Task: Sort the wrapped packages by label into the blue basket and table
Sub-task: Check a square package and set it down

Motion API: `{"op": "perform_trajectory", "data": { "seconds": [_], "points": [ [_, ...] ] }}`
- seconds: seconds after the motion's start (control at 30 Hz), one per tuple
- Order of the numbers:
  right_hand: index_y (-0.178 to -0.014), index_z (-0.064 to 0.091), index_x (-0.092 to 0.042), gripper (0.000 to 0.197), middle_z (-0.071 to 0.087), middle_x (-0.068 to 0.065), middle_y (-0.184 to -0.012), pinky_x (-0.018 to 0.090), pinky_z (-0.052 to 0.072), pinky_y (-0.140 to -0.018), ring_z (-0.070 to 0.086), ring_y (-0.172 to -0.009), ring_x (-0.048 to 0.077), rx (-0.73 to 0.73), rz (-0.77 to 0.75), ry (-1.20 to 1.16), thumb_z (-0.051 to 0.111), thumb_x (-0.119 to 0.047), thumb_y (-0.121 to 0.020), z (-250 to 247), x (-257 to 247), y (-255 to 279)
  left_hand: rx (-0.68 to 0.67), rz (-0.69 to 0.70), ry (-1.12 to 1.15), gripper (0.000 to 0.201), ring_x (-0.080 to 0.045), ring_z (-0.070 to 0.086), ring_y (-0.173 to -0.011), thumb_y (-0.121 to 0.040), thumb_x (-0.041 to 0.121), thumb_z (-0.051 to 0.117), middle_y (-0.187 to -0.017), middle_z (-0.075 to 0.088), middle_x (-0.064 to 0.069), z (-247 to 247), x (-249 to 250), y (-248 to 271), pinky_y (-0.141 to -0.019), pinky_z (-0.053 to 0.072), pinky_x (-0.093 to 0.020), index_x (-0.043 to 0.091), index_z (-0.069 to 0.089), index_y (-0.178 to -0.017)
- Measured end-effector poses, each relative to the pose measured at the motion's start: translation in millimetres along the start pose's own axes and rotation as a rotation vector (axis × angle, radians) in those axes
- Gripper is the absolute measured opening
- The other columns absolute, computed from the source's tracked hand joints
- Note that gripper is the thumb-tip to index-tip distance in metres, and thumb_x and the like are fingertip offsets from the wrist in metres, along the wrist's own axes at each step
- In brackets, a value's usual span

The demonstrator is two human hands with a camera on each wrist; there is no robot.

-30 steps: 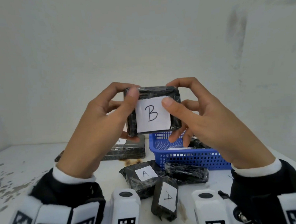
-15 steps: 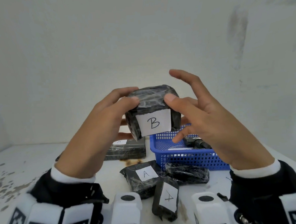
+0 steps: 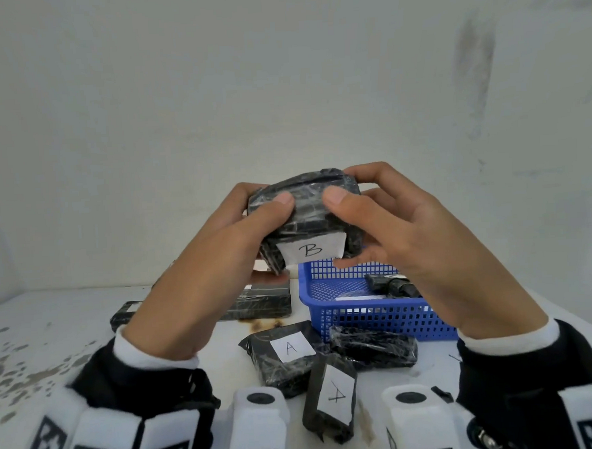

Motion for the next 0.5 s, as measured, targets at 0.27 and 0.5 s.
{"op": "perform_trajectory", "data": {
  "seconds": [0.27, 0.5],
  "points": [
    [-0.104, 0.062, -0.027, 0.039, 0.069, 0.010, -0.104, 0.040, 0.063, -0.070, 0.073, -0.087, 0.023, 0.021, 0.017, 0.003, 0.071, -0.049, -0.072, -1.1, 1.6, -1.4, -0.063, 0.010, -0.074, 0.041, -0.009, 0.071, -0.079, -0.083, 0.053, 0.063, -0.083, 0.073, 0.011, 6.7, 0.6, 2.1, -0.074, 0.057, -0.037, 0.024, 0.059, -0.111],
    [-0.122, 0.053, -0.049, 0.050, 0.071, 0.020, -0.098, 0.039, 0.063, -0.071, 0.074, -0.076, 0.033, 0.033, 0.023, 0.003, 0.061, -0.062, -0.075, -10.0, -3.0, -1.0, -0.010, 0.076, -0.154, 0.060, -0.013, 0.074, -0.073, -0.082, 0.025, 0.070, -0.110, 0.064, 0.001, -0.2, 2.8, 1.5, -0.062, 0.056, -0.018, 0.047, 0.039, -0.128]
  ]
}}
Point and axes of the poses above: each hand's wrist, its own y-axis away from the middle knuckle, its own z-axis out of the palm, x = y × z, the point moved 9 cm from there along -y, towards the middle knuckle
